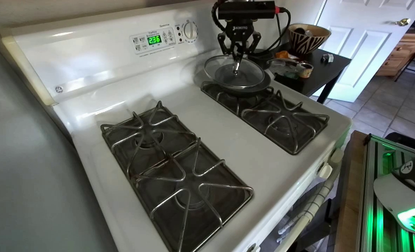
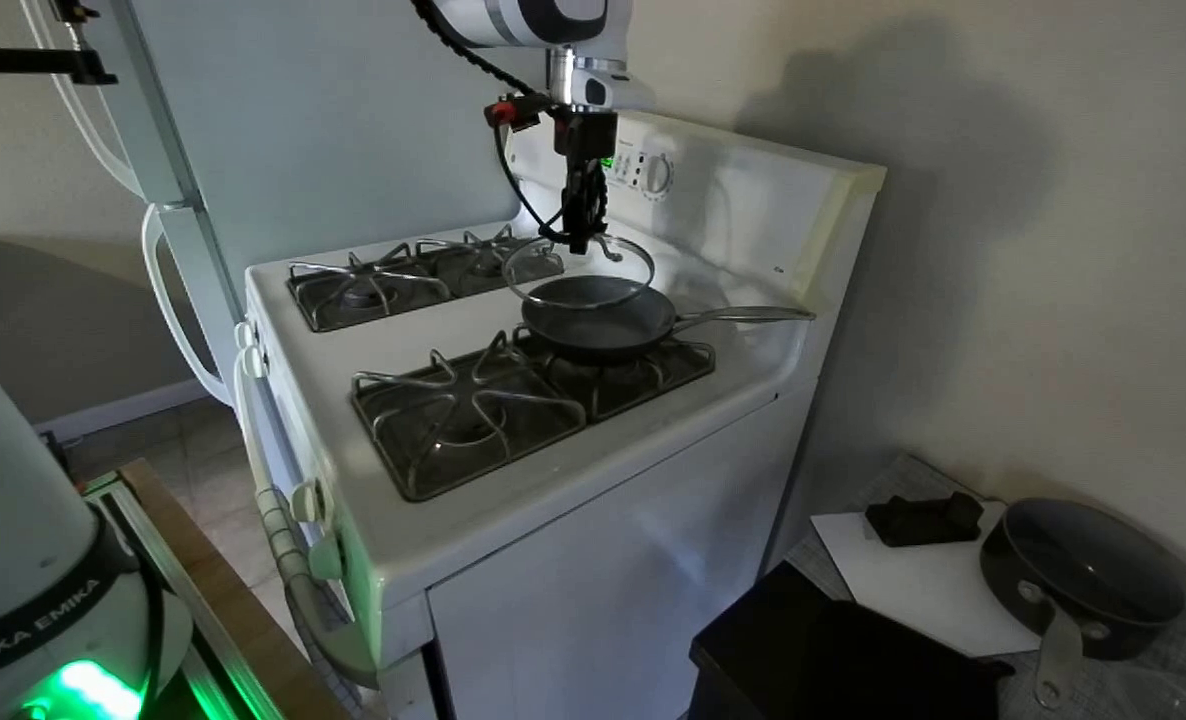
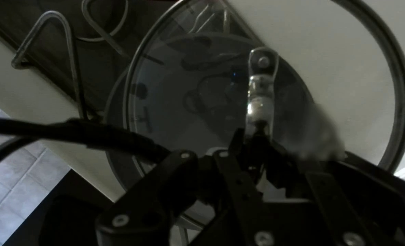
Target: Lift the lid and use it to cover the pan
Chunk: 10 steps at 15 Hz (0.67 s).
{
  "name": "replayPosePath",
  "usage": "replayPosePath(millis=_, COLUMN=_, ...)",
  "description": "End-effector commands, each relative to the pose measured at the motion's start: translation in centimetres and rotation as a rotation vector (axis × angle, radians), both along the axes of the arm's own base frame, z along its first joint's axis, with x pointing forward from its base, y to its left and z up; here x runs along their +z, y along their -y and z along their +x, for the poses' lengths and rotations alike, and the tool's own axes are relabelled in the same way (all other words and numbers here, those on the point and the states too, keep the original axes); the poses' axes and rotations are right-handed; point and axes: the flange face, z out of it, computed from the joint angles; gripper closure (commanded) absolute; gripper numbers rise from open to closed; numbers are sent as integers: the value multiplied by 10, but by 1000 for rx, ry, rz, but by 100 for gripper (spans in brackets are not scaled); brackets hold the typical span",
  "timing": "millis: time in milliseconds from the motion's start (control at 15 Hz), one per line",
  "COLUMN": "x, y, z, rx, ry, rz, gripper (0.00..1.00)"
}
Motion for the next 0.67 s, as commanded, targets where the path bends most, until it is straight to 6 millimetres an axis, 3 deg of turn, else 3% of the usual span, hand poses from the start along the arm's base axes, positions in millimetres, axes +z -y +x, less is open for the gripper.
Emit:
replayPosePath(millis=0, x=-4, y=7, z=4, rx=-60, ry=6, rz=11, gripper=100)
replayPosePath(millis=600, x=-11, y=29, z=3, rx=-102, ry=6, rz=0, gripper=100)
